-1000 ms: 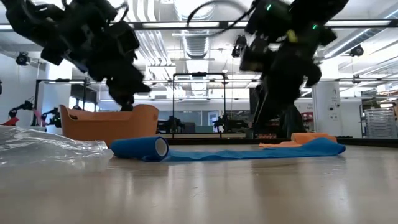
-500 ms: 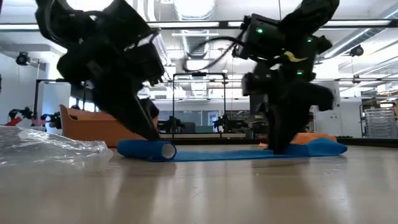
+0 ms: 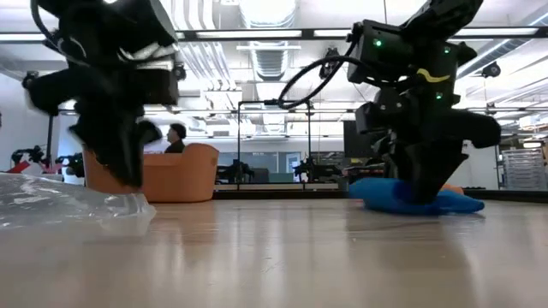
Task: Roll bandage
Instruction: Roll the blue bandage
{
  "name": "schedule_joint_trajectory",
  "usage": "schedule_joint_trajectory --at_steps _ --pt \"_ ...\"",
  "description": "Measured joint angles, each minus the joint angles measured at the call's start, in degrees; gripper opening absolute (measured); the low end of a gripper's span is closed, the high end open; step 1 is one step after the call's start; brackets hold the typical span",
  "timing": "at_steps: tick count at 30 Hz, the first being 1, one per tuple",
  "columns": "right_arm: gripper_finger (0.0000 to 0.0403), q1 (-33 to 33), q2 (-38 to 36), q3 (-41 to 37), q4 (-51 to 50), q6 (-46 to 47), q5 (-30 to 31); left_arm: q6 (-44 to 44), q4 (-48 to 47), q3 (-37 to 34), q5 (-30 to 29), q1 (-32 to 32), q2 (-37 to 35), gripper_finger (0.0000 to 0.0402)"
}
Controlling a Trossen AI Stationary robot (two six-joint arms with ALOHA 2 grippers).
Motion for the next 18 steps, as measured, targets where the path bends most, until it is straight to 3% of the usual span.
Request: schedule_joint_trajectory --at_steps 4,10,14,18 --pt "0.0167 0.0 0.0 0.13 3.96 1.73 -0.28 -2.88 15.06 -3.89 -3.21 -0.09 -3.77 0.0113" --pt "0.0161 0.26 -2.23 0.47 5.56 2.26 -0.4 -4.48 44.02 -9.98 -3.3 -0.31 -1.69 0.0113" --pt "0.0168 0.24 -3.11 0.6 8.25 1.77 -1.3 -4.5 54.38 -10.72 -3.67 -0.31 3.61 0.0113" --pt "0.0174 -0.06 -2.73 0.59 11.35 1.07 -1.13 -4.27 56.14 -7.15 -4.76 -0.35 10.92 0.0113"
